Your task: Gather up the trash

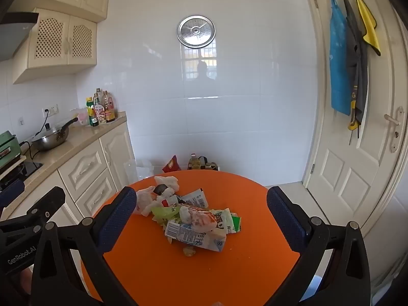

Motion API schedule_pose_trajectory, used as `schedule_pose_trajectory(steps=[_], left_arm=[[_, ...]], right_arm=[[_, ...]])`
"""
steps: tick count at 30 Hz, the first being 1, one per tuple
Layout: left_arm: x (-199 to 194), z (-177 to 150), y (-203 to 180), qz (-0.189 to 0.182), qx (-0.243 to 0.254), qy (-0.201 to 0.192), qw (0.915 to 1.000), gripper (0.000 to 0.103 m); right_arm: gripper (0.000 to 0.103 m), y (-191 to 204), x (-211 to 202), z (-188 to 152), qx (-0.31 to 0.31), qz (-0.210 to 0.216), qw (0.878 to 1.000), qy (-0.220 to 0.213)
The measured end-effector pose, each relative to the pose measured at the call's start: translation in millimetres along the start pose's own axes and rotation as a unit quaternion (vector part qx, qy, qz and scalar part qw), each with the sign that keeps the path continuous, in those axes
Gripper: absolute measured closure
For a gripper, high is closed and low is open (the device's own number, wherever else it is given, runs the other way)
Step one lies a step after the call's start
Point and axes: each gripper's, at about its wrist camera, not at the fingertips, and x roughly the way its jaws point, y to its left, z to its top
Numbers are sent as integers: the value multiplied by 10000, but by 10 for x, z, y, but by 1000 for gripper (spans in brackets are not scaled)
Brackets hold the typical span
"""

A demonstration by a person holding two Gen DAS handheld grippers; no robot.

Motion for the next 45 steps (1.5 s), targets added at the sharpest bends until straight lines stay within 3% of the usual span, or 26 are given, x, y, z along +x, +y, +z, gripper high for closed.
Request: schedule_pose_trajectory(steps=[16,33,39,45], left_arm=[[-171,33,-40,5,8,-193,9998,1],[-318,278,17,-92,-100,-244,9996,1],[-227,341,31,-152,-53,-168,9997,1],[49,326,39,-146,-32,175,9997,1]], right_arm=[[0,13,-116,118,26,58,9997,-215],[0,82,-291,412,78,19,9995,-305],[0,85,-222,449,20,-52,9998,-167],[0,15,17,388,7,-26,9999,168]])
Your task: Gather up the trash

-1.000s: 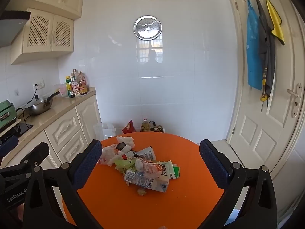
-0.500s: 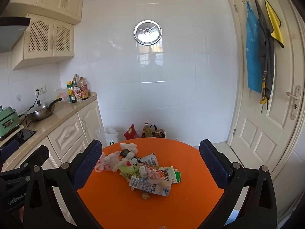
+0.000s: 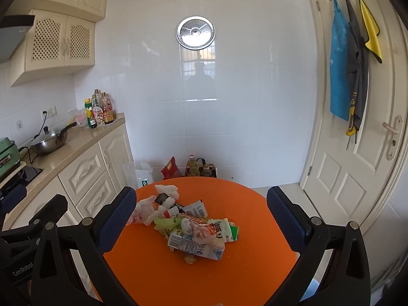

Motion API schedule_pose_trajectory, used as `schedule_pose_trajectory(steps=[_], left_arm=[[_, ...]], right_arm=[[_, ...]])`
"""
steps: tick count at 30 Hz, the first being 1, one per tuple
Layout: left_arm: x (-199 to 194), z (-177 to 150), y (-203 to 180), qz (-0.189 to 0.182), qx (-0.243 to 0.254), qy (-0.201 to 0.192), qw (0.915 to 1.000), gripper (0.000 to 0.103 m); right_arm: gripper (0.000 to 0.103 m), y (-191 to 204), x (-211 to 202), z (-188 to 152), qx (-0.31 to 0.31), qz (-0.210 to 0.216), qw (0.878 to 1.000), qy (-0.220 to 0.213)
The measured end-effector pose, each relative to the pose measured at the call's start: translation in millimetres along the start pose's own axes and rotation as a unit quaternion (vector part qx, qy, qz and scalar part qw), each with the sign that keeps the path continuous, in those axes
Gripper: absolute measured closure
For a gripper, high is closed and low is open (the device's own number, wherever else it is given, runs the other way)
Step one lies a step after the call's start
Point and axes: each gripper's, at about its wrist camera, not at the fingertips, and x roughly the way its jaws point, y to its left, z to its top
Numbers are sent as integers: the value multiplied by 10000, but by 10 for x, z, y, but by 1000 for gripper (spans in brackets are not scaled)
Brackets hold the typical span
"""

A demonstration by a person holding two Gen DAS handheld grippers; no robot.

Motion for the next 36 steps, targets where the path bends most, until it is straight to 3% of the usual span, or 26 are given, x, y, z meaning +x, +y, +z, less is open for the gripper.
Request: schedule_pose_trajectory(steps=[11,19,23,28,30,35,36], left_arm=[[931,-63,-160,159,-6,1021,9946,1],[1654,-61,-344,114,164,1638,9863,1],[1978,-68,-394,62,108,1928,9812,1],[2270,-30,-398,97,66,2029,9791,1],[2379,7,-419,108,98,2049,9787,1],[2492,-41,-427,105,155,2060,9784,1],[2513,-48,-435,107,174,2062,9783,1]], right_arm=[[0,-187,871,-332,-197,285,9943,1011],[0,-185,1552,-830,-691,432,9765,1994],[0,-220,1718,-925,-526,514,9752,2085],[0,-262,1900,-800,-255,680,9758,2061],[6,-251,2058,-793,-212,781,9715,2229],[48,-221,2353,-863,-157,1184,9589,2574],[50,-214,2376,-874,-174,1287,9568,2600]])
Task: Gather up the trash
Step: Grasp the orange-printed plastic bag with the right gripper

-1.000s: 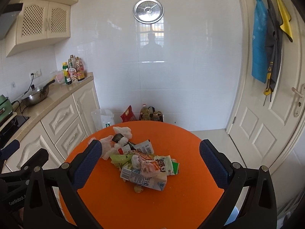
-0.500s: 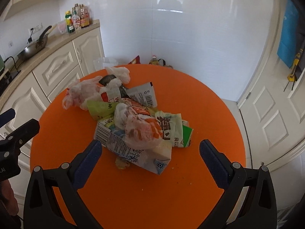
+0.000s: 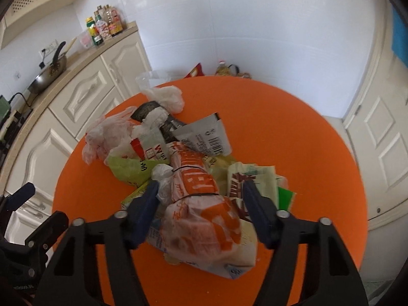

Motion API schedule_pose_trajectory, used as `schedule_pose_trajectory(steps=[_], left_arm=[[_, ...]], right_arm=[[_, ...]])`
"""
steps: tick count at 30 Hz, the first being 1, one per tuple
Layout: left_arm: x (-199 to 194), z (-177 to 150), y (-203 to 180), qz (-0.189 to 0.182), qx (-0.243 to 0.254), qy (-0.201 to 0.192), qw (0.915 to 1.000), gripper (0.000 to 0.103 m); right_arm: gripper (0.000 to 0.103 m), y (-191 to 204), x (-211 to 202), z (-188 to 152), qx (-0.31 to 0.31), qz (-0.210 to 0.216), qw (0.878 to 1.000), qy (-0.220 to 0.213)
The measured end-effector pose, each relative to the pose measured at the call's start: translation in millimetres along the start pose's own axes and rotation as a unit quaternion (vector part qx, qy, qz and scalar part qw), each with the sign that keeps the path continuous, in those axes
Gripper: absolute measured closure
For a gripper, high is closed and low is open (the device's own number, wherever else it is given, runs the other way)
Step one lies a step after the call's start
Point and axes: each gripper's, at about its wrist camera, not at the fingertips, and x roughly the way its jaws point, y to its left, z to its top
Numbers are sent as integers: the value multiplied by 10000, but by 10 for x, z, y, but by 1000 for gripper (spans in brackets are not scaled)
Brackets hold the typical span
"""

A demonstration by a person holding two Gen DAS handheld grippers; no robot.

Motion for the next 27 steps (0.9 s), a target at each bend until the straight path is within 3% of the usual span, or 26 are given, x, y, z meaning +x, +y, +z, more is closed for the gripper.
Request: schedule_pose_trajectory(steps=[5,16,24,27], left_arm=[[116,13,-69,-13,71,52,10000,1],[228,-59,-158,-137,314,134,9993,1],[266,-181,-234,-92,430,221,9988,1],[261,-220,-228,-65,440,260,9987,1]], right_arm=[[60,28,-32,-39,-266,88,9996,-51],[60,-292,-399,-344,206,423,9985,-261],[54,-378,-442,-614,158,577,9982,-88],[47,-406,-442,-606,131,561,9983,-88]])
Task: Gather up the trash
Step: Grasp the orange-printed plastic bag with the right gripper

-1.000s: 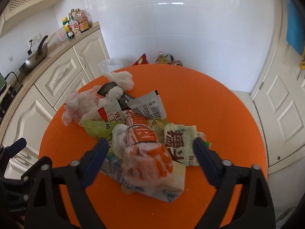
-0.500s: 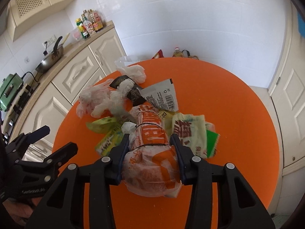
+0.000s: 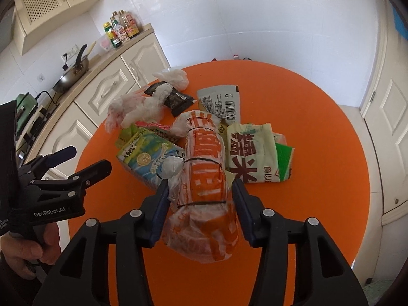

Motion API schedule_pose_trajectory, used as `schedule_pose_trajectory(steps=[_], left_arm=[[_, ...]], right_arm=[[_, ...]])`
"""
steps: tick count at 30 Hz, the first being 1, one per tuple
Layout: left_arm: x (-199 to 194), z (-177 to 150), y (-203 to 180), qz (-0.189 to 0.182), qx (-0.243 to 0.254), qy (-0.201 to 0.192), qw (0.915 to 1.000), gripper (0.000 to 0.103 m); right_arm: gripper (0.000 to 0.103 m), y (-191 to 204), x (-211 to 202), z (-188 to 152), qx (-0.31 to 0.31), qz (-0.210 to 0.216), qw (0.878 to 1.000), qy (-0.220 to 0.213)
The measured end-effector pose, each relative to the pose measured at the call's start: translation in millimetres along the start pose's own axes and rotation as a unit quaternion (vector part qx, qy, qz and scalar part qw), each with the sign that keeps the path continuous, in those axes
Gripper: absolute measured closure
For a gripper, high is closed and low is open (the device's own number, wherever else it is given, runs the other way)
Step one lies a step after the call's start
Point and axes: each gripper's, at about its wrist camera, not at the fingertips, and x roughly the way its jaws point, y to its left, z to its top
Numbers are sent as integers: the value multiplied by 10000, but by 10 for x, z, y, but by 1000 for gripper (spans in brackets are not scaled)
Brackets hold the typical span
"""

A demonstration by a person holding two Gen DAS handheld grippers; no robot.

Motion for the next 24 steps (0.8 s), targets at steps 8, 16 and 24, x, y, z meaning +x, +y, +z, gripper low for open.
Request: schedule_pose_trajectory(steps=[8,16,24], left_arm=[[-113,-43,-4,51,19,-54,10000,1],[-115,-126,-93,-40,116,32,9999,1],[95,-305,-395,-277,637,260,9972,1]], right_arm=[[64,-65,165,46,47,75,9999,95],[66,-243,-48,-125,547,233,9980,-192],[67,-350,-197,-275,823,221,9958,-321]])
